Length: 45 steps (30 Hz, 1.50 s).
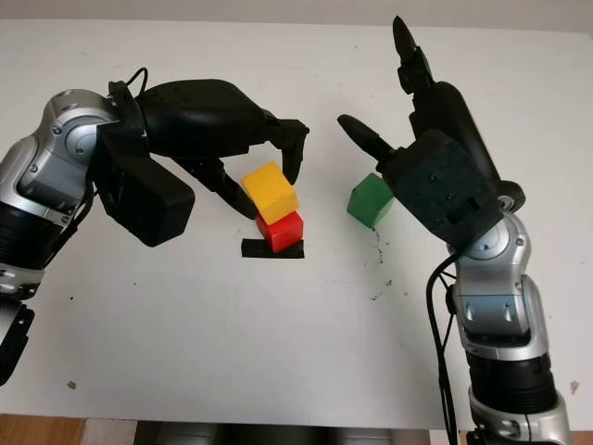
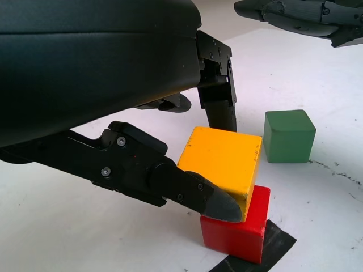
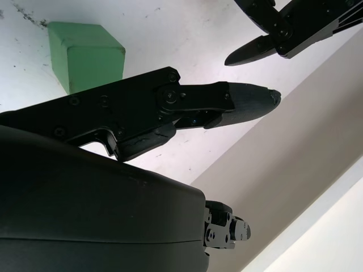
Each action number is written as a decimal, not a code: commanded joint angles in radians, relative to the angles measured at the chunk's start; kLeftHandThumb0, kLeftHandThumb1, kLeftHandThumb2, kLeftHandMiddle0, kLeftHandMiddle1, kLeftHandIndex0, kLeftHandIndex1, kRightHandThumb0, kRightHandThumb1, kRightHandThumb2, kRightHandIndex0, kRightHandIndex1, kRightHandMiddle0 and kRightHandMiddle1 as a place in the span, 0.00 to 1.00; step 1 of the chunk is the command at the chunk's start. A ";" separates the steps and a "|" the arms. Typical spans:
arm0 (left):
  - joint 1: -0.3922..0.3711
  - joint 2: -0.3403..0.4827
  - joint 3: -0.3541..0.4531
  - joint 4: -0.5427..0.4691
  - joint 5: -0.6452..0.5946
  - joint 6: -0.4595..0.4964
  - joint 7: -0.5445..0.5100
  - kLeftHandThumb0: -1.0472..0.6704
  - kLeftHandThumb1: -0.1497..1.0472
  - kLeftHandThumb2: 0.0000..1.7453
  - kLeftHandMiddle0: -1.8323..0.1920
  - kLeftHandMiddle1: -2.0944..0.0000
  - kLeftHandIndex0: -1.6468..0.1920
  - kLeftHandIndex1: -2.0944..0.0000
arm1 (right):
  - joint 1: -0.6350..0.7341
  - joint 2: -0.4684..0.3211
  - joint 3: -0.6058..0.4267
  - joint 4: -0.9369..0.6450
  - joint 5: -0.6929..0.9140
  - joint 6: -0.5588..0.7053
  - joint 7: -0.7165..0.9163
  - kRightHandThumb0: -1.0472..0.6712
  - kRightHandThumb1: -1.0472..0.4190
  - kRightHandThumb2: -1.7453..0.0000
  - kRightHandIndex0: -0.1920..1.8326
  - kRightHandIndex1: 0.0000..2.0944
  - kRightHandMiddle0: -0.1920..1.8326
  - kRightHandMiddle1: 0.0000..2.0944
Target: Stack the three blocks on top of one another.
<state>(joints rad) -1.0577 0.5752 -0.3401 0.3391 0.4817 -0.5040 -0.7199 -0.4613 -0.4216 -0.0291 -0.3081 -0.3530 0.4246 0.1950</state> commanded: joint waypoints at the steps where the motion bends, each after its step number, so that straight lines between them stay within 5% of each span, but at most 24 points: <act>1: 0.006 -0.005 -0.007 -0.004 -0.012 0.005 -0.010 0.36 1.00 0.06 0.74 0.97 0.79 0.14 | 0.009 0.004 -0.008 -0.027 0.008 0.015 0.003 0.20 0.00 0.79 0.07 0.03 0.04 0.02; 6: 0.004 -0.008 -0.010 -0.002 -0.017 0.012 -0.025 0.36 1.00 0.06 0.74 0.97 0.78 0.14 | 0.011 0.007 -0.007 -0.034 0.009 0.023 -0.003 0.20 0.00 0.80 0.20 0.11 0.04 0.02; 12: 0.008 -0.014 -0.015 0.000 -0.019 0.002 -0.019 0.36 1.00 0.05 0.73 0.97 0.79 0.16 | 0.016 0.006 -0.005 -0.039 0.002 0.024 -0.004 0.20 0.00 0.80 0.17 0.11 0.05 0.02; 15: 0.011 -0.017 -0.016 -0.001 -0.018 -0.004 -0.012 0.36 1.00 0.05 0.73 0.97 0.79 0.16 | 0.018 0.007 -0.003 -0.041 -0.001 0.024 -0.006 0.20 0.00 0.80 0.23 0.19 0.05 0.03; 17: 0.011 -0.018 -0.017 -0.001 -0.018 -0.006 -0.012 0.36 1.00 0.06 0.73 0.97 0.79 0.16 | 0.020 0.002 0.000 -0.041 -0.006 0.017 -0.006 0.19 0.00 0.80 0.12 0.30 0.05 0.03; 18: 0.011 -0.019 -0.017 0.000 -0.018 -0.007 -0.011 0.36 1.00 0.06 0.74 0.97 0.80 0.16 | 0.020 0.001 0.001 -0.041 -0.008 0.016 -0.006 0.19 0.00 0.80 0.06 0.26 0.05 0.03; 24: 0.011 -0.022 -0.021 0.000 -0.010 -0.017 -0.007 0.35 1.00 0.06 0.74 0.97 0.79 0.15 | 0.019 0.008 -0.001 -0.045 -0.004 0.024 -0.006 0.20 0.00 0.80 0.06 0.23 0.05 0.03; 26: 0.011 -0.023 -0.020 0.000 -0.012 -0.018 -0.008 0.35 1.00 0.06 0.74 0.97 0.79 0.16 | 0.017 0.009 0.002 -0.046 -0.009 0.028 -0.008 0.19 0.00 0.80 0.07 0.44 0.06 0.03; 32: 0.010 -0.024 -0.019 -0.002 -0.016 -0.014 -0.013 0.36 1.00 0.06 0.74 0.97 0.79 0.17 | 0.019 0.004 0.007 -0.046 -0.020 0.024 -0.008 0.19 0.00 0.80 0.06 0.35 0.06 0.03; 35: 0.010 -0.023 -0.020 -0.003 -0.015 -0.012 -0.016 0.36 1.00 0.06 0.74 0.97 0.78 0.16 | 0.019 0.012 0.002 -0.047 -0.015 0.028 -0.010 0.19 0.00 0.80 0.11 0.37 0.06 0.03; 38: 0.009 -0.022 -0.021 -0.001 -0.013 -0.014 -0.018 0.36 1.00 0.06 0.74 0.97 0.79 0.16 | 0.021 0.006 0.004 -0.045 -0.017 0.019 -0.008 0.19 0.00 0.80 0.08 0.50 0.06 0.03; 42: 0.007 -0.018 -0.026 -0.007 0.005 -0.013 -0.016 0.35 1.00 0.06 0.75 0.97 0.79 0.18 | 0.023 0.004 0.005 -0.047 -0.021 0.022 -0.005 0.19 0.00 0.80 0.01 0.19 0.06 0.03; 45: 0.005 -0.014 -0.030 -0.019 0.016 0.000 -0.033 0.33 1.00 0.07 0.78 0.99 0.82 0.23 | 0.024 0.000 0.006 -0.046 -0.022 0.016 -0.002 0.19 0.00 0.79 0.02 0.13 0.06 0.03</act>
<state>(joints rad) -1.0532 0.5535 -0.3535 0.3351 0.4936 -0.5068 -0.7431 -0.4490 -0.4120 -0.0224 -0.3352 -0.3737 0.4507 0.1915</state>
